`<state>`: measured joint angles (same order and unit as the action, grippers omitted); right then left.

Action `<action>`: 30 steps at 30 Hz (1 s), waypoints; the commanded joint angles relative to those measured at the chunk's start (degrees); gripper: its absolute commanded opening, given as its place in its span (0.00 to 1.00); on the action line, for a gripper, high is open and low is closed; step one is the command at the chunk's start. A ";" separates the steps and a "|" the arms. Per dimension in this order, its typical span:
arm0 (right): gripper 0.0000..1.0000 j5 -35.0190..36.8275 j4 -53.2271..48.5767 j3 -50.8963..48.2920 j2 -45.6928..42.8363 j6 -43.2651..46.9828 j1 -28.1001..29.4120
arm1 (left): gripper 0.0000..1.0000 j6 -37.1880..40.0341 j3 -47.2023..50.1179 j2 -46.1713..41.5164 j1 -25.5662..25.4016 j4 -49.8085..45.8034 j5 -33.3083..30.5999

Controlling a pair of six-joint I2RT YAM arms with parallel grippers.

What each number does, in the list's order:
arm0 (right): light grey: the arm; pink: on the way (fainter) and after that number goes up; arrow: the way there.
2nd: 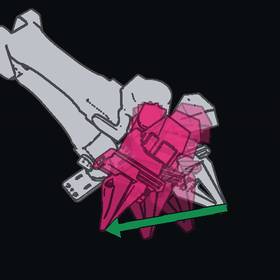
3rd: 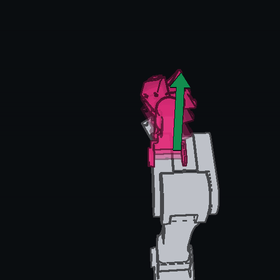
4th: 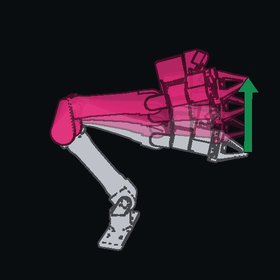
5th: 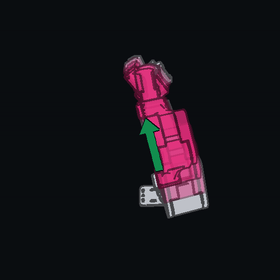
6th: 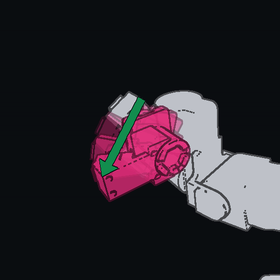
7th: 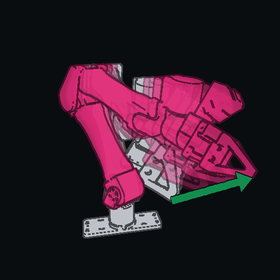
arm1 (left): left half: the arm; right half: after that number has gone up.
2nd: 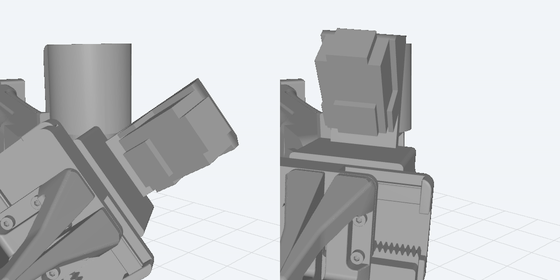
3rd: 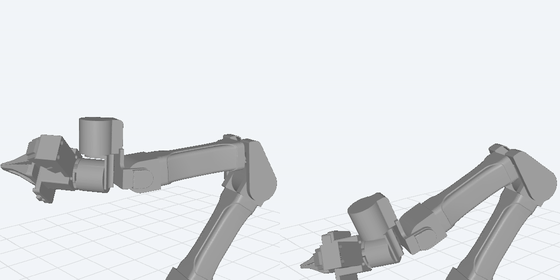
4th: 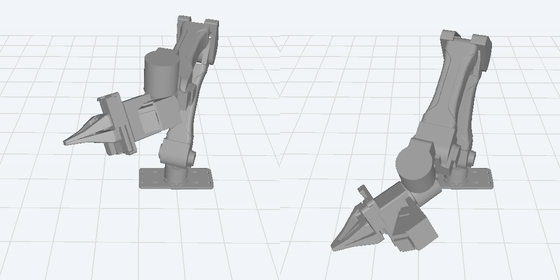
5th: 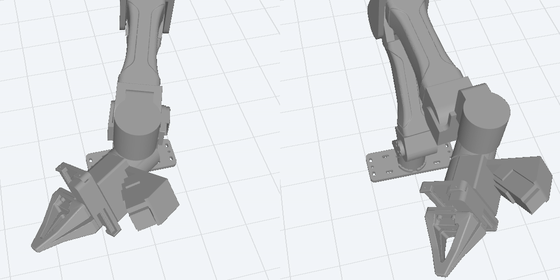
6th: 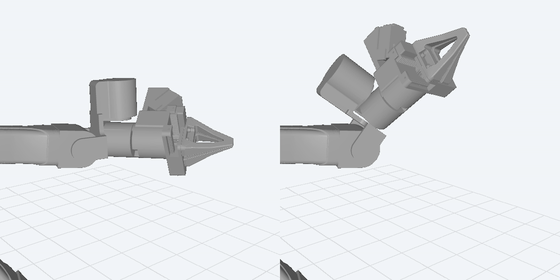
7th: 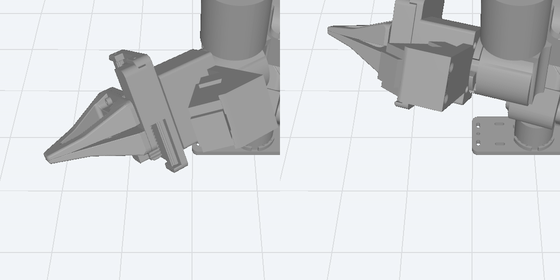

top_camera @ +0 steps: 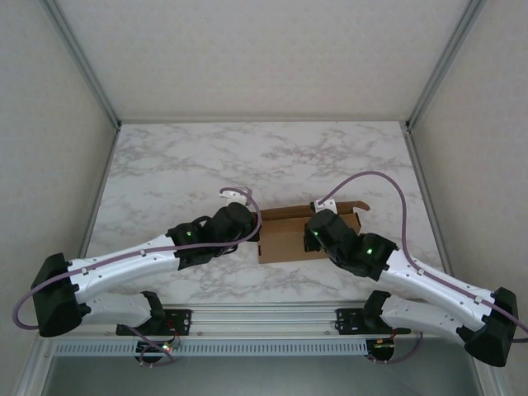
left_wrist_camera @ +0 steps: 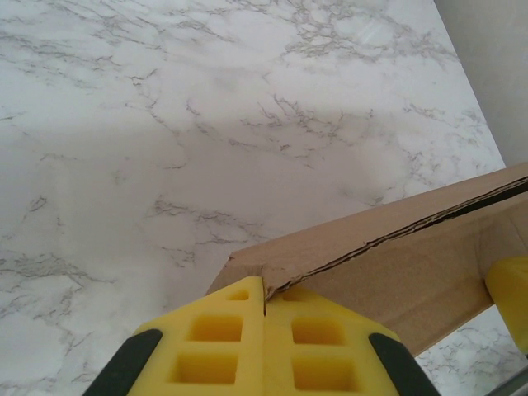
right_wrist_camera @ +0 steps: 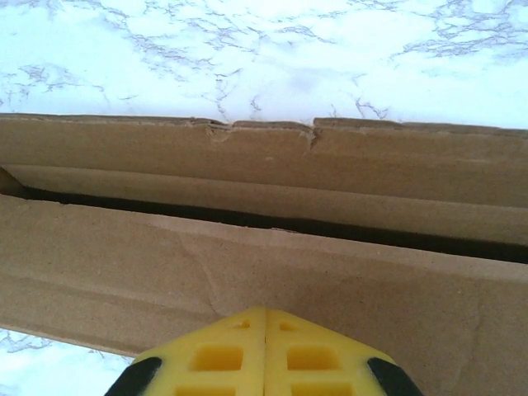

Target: Fold the paper box

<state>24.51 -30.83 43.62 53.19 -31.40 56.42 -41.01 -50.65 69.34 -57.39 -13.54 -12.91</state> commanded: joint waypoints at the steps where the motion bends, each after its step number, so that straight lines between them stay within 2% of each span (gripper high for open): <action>1: 0.06 0.42 -1.64 -2.98 0.59 -1.61 2.17 | 0.00 -2.66 0.84 -0.23 -1.68 -2.28 1.49; 8: 0.07 3.99 3.77 -7.32 -3.60 -5.37 6.29 | 0.00 -1.18 -0.23 0.34 -1.68 -2.93 -0.44; 15: 0.08 4.75 9.77 -12.30 -6.34 -10.39 7.99 | 0.00 -0.09 -0.91 -0.43 -1.68 -3.91 -2.17; 21: 0.10 5.23 15.29 -13.38 -5.25 -12.54 9.40 | 0.00 1.61 -2.42 -0.70 -1.50 -4.77 -3.79; 30: 0.12 9.63 24.29 -15.05 -2.05 -16.51 12.03 | 0.00 3.44 -3.14 -1.12 0.62 -5.27 -4.08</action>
<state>36.05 -8.47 30.79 48.58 -44.77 66.76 -38.79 -52.07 69.32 -57.08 -17.41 -18.31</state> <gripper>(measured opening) 0.120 0.050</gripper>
